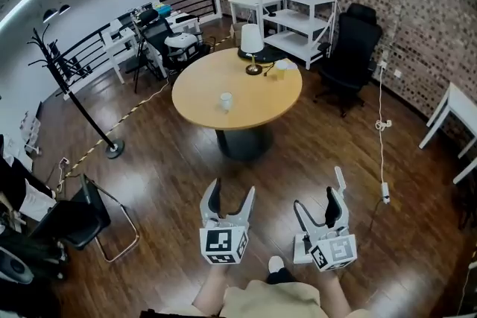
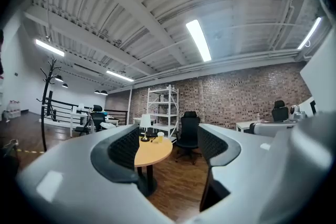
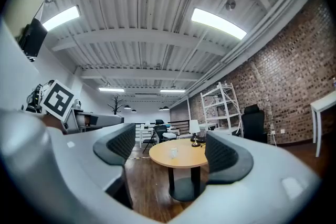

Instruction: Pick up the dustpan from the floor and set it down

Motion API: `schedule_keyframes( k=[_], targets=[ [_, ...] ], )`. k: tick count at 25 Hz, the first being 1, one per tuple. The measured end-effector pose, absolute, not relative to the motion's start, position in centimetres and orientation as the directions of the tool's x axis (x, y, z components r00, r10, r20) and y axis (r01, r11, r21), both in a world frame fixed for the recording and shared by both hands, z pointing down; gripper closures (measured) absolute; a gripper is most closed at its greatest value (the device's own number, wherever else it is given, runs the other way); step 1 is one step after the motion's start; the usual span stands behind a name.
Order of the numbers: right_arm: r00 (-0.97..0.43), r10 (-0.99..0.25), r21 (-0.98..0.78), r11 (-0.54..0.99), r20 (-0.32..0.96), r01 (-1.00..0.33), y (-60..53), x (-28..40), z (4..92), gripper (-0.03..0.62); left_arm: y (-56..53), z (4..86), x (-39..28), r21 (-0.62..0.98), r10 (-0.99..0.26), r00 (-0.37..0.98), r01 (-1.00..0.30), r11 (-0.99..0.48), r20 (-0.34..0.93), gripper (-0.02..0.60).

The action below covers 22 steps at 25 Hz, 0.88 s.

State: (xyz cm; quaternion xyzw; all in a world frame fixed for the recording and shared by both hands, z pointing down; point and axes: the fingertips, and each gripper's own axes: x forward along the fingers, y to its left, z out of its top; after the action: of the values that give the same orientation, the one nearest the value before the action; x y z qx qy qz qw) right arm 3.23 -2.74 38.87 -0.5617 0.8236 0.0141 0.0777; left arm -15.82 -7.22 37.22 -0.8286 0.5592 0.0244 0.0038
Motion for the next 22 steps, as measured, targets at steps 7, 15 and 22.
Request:
schedule_keyframes(
  k=[7,15,22],
  targets=[
    [-0.438,-0.891,-0.114,0.451,-0.122,-0.885,-9.3,4.0,38.5,0.191,-12.3,35.8,-13.8,-0.012,-0.936,0.352,-0.936,-0.352,-0.020,0.256],
    [-0.349,-0.933,-0.068,0.355,-0.086,-0.932,-12.7,8.6,40.6,0.191,-17.5,38.2,-5.6,0.005,-0.832,0.555,-0.832,-0.555,0.009,0.258],
    [-0.183,-0.983,-0.085,0.182,0.009,-0.980,-9.8,15.6,44.0,0.191,-17.4,41.4,3.6,0.023,-0.643,0.761,-0.647,-0.762,0.086,0.264]
  ],
)
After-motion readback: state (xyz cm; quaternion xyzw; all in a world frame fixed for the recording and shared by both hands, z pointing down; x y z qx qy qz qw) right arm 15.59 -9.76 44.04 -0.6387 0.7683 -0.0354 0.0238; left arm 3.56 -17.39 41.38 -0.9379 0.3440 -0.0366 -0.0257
